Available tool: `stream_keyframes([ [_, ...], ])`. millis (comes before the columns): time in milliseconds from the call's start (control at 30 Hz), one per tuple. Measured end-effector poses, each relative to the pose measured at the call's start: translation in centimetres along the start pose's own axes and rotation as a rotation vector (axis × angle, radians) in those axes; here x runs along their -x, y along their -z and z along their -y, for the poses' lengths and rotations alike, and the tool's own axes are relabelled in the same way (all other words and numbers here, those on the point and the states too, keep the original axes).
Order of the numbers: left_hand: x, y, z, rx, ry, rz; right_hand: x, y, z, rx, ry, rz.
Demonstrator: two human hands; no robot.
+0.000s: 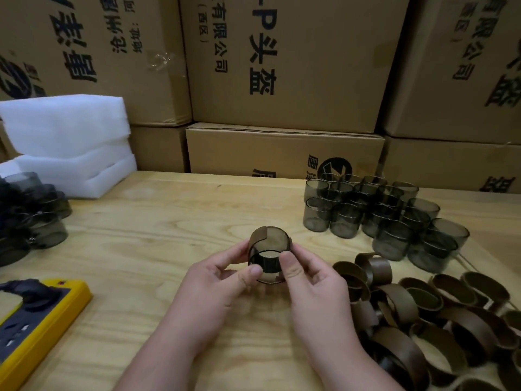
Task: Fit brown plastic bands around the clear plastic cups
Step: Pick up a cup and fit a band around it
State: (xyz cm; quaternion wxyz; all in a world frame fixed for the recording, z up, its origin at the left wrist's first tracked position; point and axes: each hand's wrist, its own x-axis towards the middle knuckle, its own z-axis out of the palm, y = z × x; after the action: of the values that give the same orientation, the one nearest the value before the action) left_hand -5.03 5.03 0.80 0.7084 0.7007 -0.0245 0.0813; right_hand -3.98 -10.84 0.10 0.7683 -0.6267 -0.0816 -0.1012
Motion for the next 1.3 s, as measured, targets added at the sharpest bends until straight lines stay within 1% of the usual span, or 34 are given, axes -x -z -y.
stream_keyframes([
  [133, -0.1, -0.1, 0.4, -0.034, 0.007, -0.026, 0.0, -0.2, -0.1, 0.065, 0.017, -0.05],
  [267, -0.1, -0.3, 0.5, -0.067, 0.01, -0.048, 0.1, -0.3, -0.1, 0.122, 0.021, -0.063],
  [467, 0.2, -0.9, 0.0, -0.045, 0.01, -0.104, 0.2, -0.4, -0.4, 0.22, 0.022, -0.117],
  [633, 0.3, -1.1, -0.1, -0.072, 0.004, -0.122, 0.3, -0.3, -0.5, 0.244, 0.015, -0.152],
  [733, 0.3, -1.1, -0.1, -0.052, 0.019, -0.134, 0.3, -0.5, -0.4, 0.228, -0.002, -0.171],
  [900, 0.3, -1.5, 0.0, -0.034, 0.003, -0.154, 0.1, -0.5, -0.3, 0.08, -0.045, -0.214],
  [1033, 0.0, -1.6, 0.2, 0.017, -0.031, -0.203, 0.3, -0.6, -0.2, 0.074, -0.082, -0.145],
  [1133, 0.0, -1.5, 0.3, 0.032, -0.074, -0.181, 0.4, -0.9, 0.0, 0.111, -0.046, -0.092],
  [1300, 0.1, -1.5, 0.5, 0.092, -0.051, -0.124, 0.4, -0.9, 0.4, 0.084, -0.058, -0.158],
])
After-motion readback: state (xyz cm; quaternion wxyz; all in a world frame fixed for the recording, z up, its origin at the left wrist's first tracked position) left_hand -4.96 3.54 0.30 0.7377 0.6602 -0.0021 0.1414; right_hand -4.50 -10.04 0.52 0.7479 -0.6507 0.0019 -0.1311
